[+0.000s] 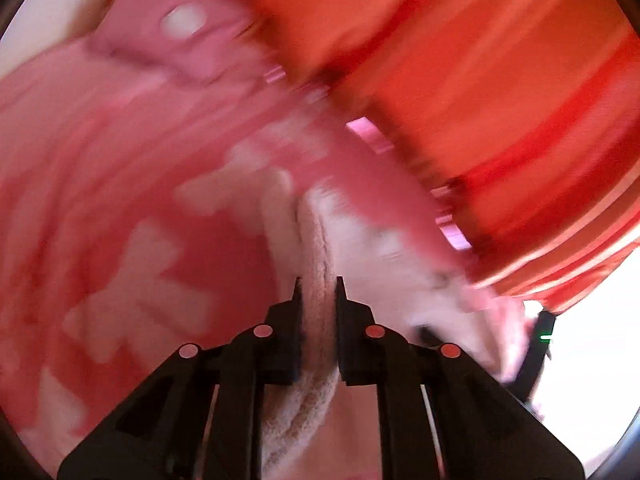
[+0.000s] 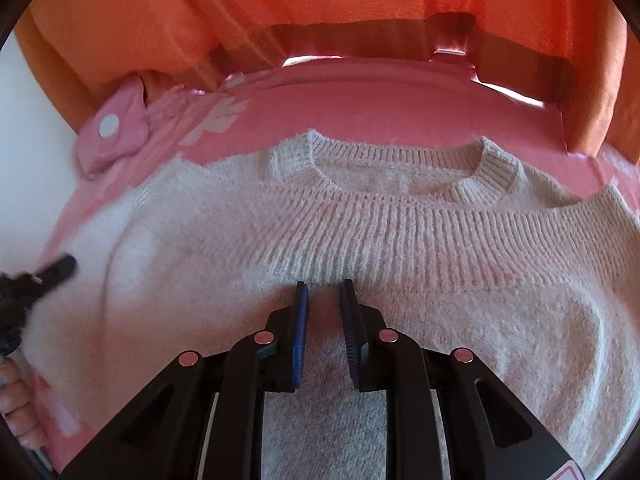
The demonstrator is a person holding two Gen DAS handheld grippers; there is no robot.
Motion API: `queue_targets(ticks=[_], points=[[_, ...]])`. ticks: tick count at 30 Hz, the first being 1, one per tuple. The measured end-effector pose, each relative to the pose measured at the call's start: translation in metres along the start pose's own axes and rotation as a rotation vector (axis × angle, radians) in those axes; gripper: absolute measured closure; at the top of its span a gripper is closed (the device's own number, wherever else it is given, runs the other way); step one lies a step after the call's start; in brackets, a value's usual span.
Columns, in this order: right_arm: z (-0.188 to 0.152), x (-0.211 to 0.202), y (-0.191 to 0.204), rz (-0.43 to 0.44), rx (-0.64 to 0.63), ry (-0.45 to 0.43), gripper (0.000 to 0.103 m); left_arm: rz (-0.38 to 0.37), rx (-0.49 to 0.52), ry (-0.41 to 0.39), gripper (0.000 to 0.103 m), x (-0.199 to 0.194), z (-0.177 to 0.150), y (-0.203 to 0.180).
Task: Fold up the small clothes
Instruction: 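Grasp the sweater side with the left gripper and fold it toward the right gripper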
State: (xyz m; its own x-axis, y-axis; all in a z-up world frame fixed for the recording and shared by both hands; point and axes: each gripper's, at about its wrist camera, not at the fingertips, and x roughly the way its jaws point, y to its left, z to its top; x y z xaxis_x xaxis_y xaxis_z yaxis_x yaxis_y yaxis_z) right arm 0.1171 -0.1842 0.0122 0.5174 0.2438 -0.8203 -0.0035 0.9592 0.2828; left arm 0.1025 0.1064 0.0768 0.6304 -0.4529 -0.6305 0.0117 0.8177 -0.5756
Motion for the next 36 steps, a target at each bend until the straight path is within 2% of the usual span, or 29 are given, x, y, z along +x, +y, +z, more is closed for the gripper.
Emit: queue_targets(ticks=[1, 3, 4, 5, 8, 11, 14, 16, 18, 20, 21, 22, 23, 25, 26, 28, 30, 31, 33, 35, 36], points=[[0.003, -0.01, -0.005, 0.017, 0.028, -0.019, 0.084, -0.028, 0.036, -0.019, 0.092, -0.006, 0.0, -0.019], [0.007, -0.04, -0.023, 0.043, 0.09, -0.086, 0.076, -0.089, 0.141, -0.052, 0.092, -0.019, -0.008, -0.072], [0.008, -0.053, -0.032, 0.049, 0.116, -0.115, 0.07, -0.11, 0.185, -0.058, 0.092, -0.021, -0.014, -0.094], [0.007, -0.071, -0.047, 0.05, 0.154, -0.148, 0.065, -0.138, 0.235, -0.056, 0.092, -0.021, -0.023, -0.121], [-0.001, -0.105, -0.091, 0.005, 0.257, -0.196, 0.064, -0.212, 0.317, -0.015, 0.094, -0.006, -0.047, -0.176], [-0.011, -0.129, -0.143, -0.032, 0.373, -0.219, 0.062, -0.241, 0.398, 0.099, 0.095, 0.04, -0.092, -0.23], [-0.022, -0.142, -0.175, -0.035, 0.44, -0.223, 0.061, -0.186, 0.435, 0.223, 0.095, 0.095, -0.139, -0.25], [-0.029, -0.146, -0.186, -0.018, 0.453, -0.214, 0.06, -0.166, 0.43, 0.276, 0.095, 0.113, -0.158, -0.248], [-0.034, -0.15, -0.19, 0.028, 0.456, -0.199, 0.054, -0.181, 0.436, 0.239, 0.093, 0.1, -0.17, -0.244], [-0.038, -0.151, -0.189, 0.09, 0.444, -0.189, 0.044, -0.205, 0.485, 0.177, 0.073, 0.067, -0.171, -0.239], [-0.038, -0.151, -0.187, 0.118, 0.432, -0.179, 0.041, -0.204, 0.504, 0.157, 0.05, 0.053, -0.169, -0.236], [-0.039, -0.15, -0.184, 0.135, 0.424, -0.17, 0.036, -0.196, 0.524, 0.121, 0.036, 0.036, -0.167, -0.231], [-0.038, -0.147, -0.181, 0.161, 0.414, -0.15, 0.034, -0.187, 0.547, 0.089, 0.033, 0.022, -0.166, -0.224], [-0.036, -0.137, -0.172, 0.196, 0.398, -0.099, 0.032, -0.107, 0.646, 0.066, 0.022, 0.002, -0.166, -0.205], [-0.035, -0.128, -0.166, 0.205, 0.387, -0.05, 0.032, -0.058, 0.681, 0.067, 0.022, 0.002, -0.165, -0.198], [-0.037, -0.11, -0.155, 0.2, 0.372, 0.04, 0.032, 0.086, 0.764, 0.065, 0.021, 0.005, -0.171, -0.176], [-0.039, -0.097, -0.144, 0.183, 0.349, 0.09, 0.032, 0.162, 0.786, 0.102, 0.021, 0.014, -0.177, -0.155], [-0.04, -0.09, -0.135, 0.166, 0.326, 0.11, 0.031, 0.17, 0.775, 0.136, 0.021, 0.02, -0.179, -0.145], [-0.039, -0.083, -0.12, 0.145, 0.281, 0.11, 0.037, 0.166, 0.751, 0.175, 0.022, 0.033, -0.184, -0.137], [-0.034, -0.09, -0.109, 0.163, 0.241, 0.06, 0.084, 0.165, 0.754, 0.176, 0.031, 0.04, -0.189, -0.136], [-0.031, -0.099, -0.107, 0.186, 0.237, 0.01, 0.086, 0.166, 0.753, 0.171, 0.045, 0.044, -0.189, -0.137]])
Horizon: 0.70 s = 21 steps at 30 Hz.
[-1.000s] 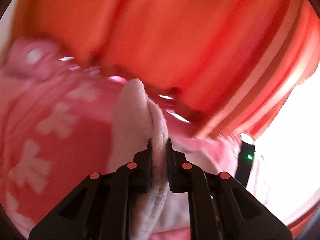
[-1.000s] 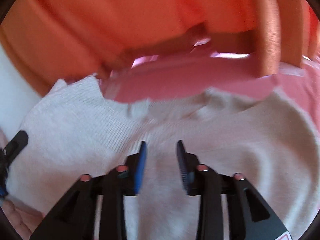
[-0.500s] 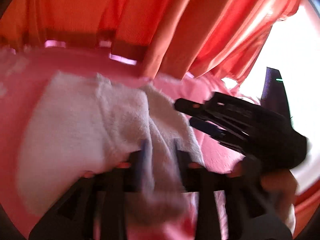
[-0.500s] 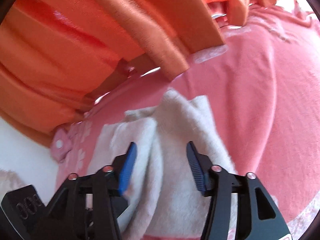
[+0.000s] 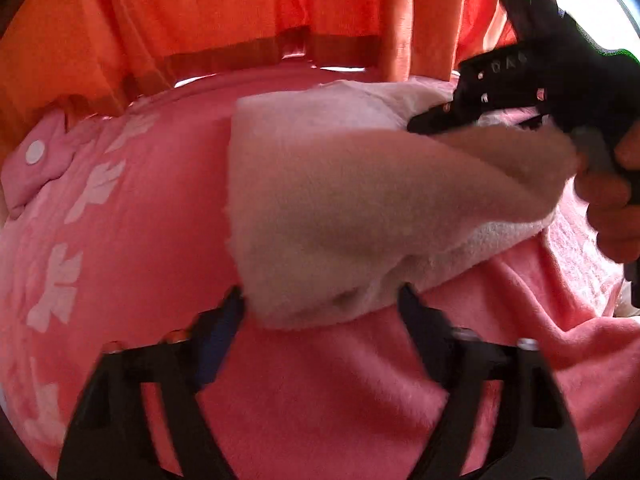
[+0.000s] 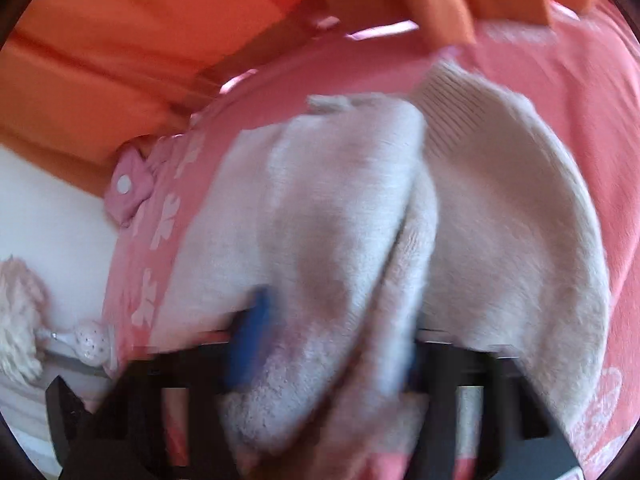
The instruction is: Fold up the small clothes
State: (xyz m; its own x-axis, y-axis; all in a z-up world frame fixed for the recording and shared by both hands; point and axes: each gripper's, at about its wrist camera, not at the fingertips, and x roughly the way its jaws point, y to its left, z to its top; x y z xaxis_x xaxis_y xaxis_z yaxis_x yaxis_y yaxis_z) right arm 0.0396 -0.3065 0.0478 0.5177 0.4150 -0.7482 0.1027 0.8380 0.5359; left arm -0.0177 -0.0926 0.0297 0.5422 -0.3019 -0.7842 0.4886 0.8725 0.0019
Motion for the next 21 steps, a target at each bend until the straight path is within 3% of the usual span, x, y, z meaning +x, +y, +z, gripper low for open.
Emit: queue_targets(ticks=[1, 3, 4, 5, 7, 10, 11, 15, 18, 20, 21], points=[[0.004, -0.017, 0.003, 0.058, -0.002, -0.067, 0.088, 0.019, -0.019, 0.003, 0.058, 0.005, 0.004, 0.001], [0.008, -0.065, 0.007, 0.2, -0.029, -0.247, 0.09, -0.051, -0.106, -0.026, 0.075, 0.0, 0.011, 0.01], [0.007, -0.088, 0.006, 0.226, -0.049, -0.336, 0.09, -0.092, -0.136, -0.063, 0.084, -0.007, 0.014, 0.015], [0.007, -0.099, -0.002, 0.21, -0.053, -0.375, 0.09, -0.126, -0.137, -0.096, 0.084, -0.014, 0.016, 0.015], [0.01, -0.089, -0.023, 0.132, -0.011, -0.333, 0.09, -0.113, -0.102, -0.108, 0.085, -0.012, 0.018, 0.007], [0.008, -0.022, -0.08, -0.099, 0.155, -0.042, 0.089, -0.107, -0.087, -0.061, 0.085, 0.009, 0.013, -0.001], [0.005, -0.008, -0.09, -0.112, 0.163, -0.01, 0.089, -0.104, -0.086, -0.065, 0.085, 0.009, 0.01, -0.002], [0.004, -0.025, -0.09, -0.058, 0.18, -0.061, 0.085, -0.1, -0.085, -0.07, 0.084, 0.003, 0.011, -0.006], [-0.002, -0.044, -0.078, -0.091, 0.157, -0.105, 0.072, -0.154, -0.123, -0.064, 0.084, -0.017, 0.01, 0.0], [-0.013, -0.059, -0.076, -0.062, 0.151, -0.14, 0.048, -0.215, -0.153, -0.071, 0.084, -0.035, 0.012, 0.007], [-0.022, -0.066, -0.076, -0.043, 0.153, -0.148, 0.045, -0.243, -0.159, -0.09, 0.081, -0.045, 0.014, 0.01]])
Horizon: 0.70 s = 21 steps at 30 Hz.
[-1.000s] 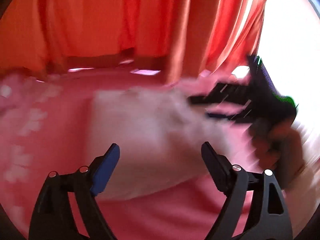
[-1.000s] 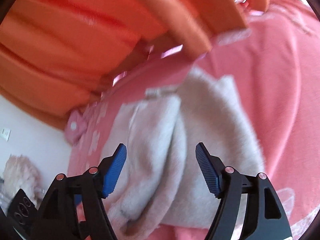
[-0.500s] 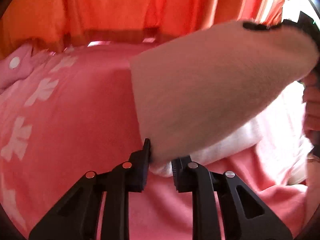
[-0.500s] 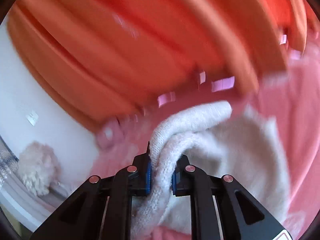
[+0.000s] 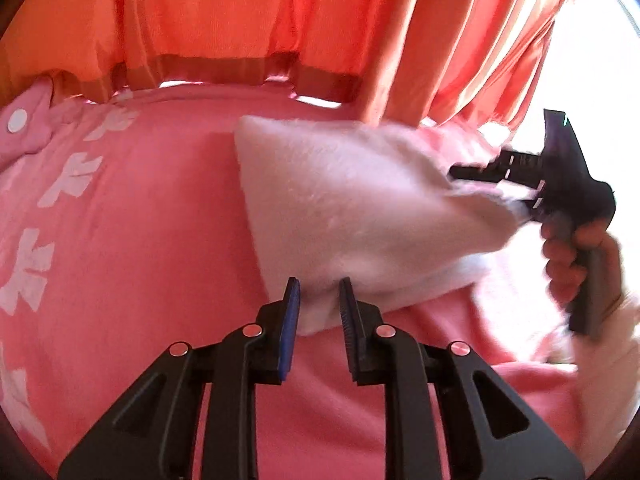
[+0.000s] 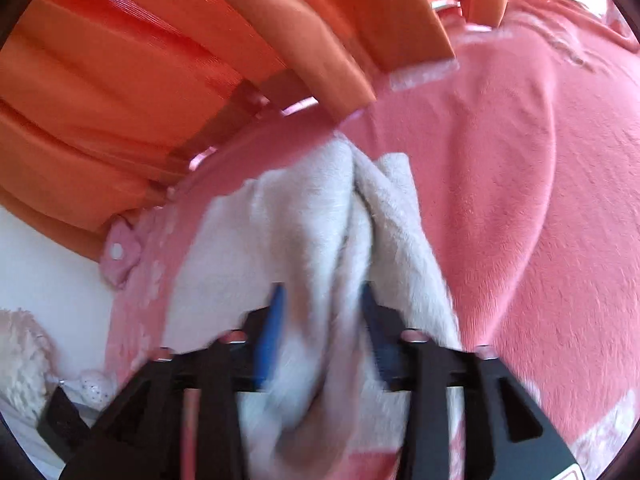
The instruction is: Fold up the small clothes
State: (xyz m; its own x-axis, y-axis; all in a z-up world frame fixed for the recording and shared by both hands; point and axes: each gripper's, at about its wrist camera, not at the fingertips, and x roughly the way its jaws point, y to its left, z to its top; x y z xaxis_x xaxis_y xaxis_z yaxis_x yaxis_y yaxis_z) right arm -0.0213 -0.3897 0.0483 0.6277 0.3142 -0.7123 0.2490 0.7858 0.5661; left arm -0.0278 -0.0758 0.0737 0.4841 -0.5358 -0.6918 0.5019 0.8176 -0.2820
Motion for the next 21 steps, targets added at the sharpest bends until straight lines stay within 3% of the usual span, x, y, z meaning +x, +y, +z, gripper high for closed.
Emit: queue_targets(ticks=[2, 4, 6, 7, 8, 10, 11, 12, 13, 14, 16, 17, 21], points=[[-0.012, -0.008, -0.001, 0.041, -0.002, 0.006, 0.036, -0.014, 0.007, -0.048, 0.069, -0.016, 0.008, -0.001], [-0.024, -0.006, 0.0, 0.052, -0.002, 0.036, 0.035, 0.01, 0.025, -0.105, 0.044, -0.03, 0.021, -0.005], [-0.03, 0.01, 0.009, -0.011, -0.036, 0.083, 0.04, 0.032, 0.036, -0.123, 0.043, -0.022, 0.033, -0.005], [-0.031, 0.013, 0.014, -0.034, -0.06, 0.079, 0.079, 0.052, 0.036, -0.107, 0.043, -0.01, 0.038, -0.003], [-0.03, 0.008, 0.019, -0.031, -0.073, 0.047, 0.084, 0.07, 0.026, -0.081, 0.043, 0.005, 0.04, -0.001], [-0.027, -0.022, 0.027, 0.051, -0.078, -0.09, 0.086, 0.1, 0.002, -0.014, 0.057, 0.03, 0.039, 0.002], [-0.027, -0.041, 0.03, 0.088, -0.092, -0.161, 0.086, 0.109, -0.001, 0.009, 0.059, 0.038, 0.037, 0.003], [-0.028, -0.05, 0.03, 0.064, -0.098, -0.189, 0.086, 0.125, 0.0, 0.039, 0.059, 0.049, 0.031, 0.003], [-0.03, -0.048, 0.026, 0.016, -0.097, -0.18, 0.086, 0.129, 0.0, 0.053, 0.059, 0.056, 0.023, 0.004], [-0.032, -0.033, 0.017, -0.057, -0.085, -0.118, 0.085, 0.126, 0.0, 0.058, 0.059, 0.059, 0.019, 0.004], [-0.043, 0.016, -0.012, -0.181, -0.041, 0.091, 0.084, 0.124, -0.001, 0.073, 0.058, 0.068, 0.011, 0.005], [-0.045, 0.021, -0.016, -0.172, -0.038, 0.104, 0.084, 0.112, -0.002, 0.077, 0.058, 0.07, 0.009, 0.004], [-0.032, -0.014, 0.003, -0.165, -0.058, -0.041, 0.07, 0.129, 0.023, 0.066, 0.058, 0.067, 0.012, 0.001]])
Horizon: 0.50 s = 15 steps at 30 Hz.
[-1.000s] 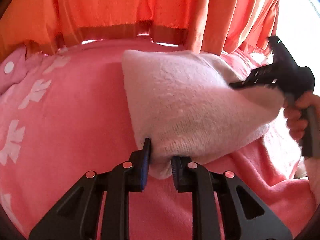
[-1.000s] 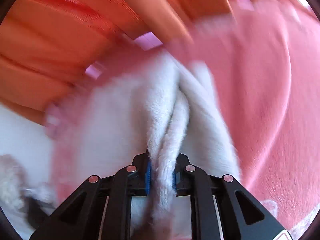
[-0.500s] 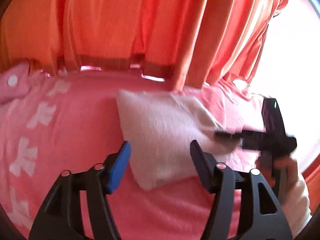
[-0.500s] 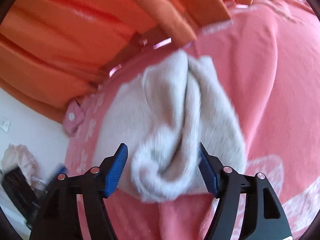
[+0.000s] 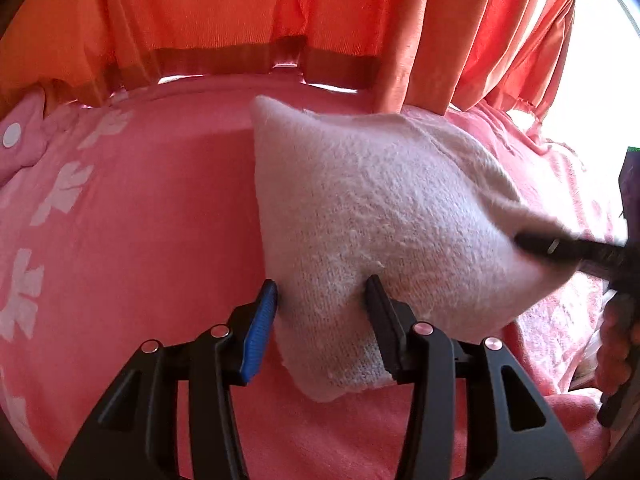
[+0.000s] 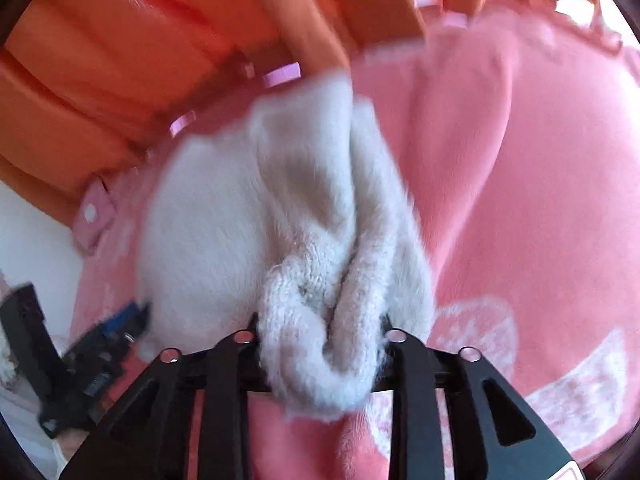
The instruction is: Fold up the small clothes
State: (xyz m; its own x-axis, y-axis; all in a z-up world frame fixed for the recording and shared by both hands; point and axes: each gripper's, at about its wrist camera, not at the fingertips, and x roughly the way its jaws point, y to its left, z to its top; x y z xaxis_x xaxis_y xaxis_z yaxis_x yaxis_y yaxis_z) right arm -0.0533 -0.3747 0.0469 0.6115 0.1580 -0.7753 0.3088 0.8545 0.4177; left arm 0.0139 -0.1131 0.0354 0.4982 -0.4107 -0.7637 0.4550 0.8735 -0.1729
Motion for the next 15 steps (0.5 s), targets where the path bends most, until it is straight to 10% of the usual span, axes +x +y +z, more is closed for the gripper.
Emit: queue_targets(ticks=[12, 14, 15], points=[[0.068, 0.048, 0.01, -0.088, 0.039, -0.023, 0.044, 0.0, -0.016, 0.002, 0.05, 0.004, 0.0, 0.002], [0.068, 0.062, 0.011, -0.09, 0.037, -0.011, 0.095, -0.002, -0.018, 0.003, 0.048, 0.005, 0.0, 0.004], [0.066, 0.061, 0.014, -0.092, 0.03, -0.029, 0.093, -0.004, -0.017, 0.004, 0.048, 0.006, 0.0, 0.004]])
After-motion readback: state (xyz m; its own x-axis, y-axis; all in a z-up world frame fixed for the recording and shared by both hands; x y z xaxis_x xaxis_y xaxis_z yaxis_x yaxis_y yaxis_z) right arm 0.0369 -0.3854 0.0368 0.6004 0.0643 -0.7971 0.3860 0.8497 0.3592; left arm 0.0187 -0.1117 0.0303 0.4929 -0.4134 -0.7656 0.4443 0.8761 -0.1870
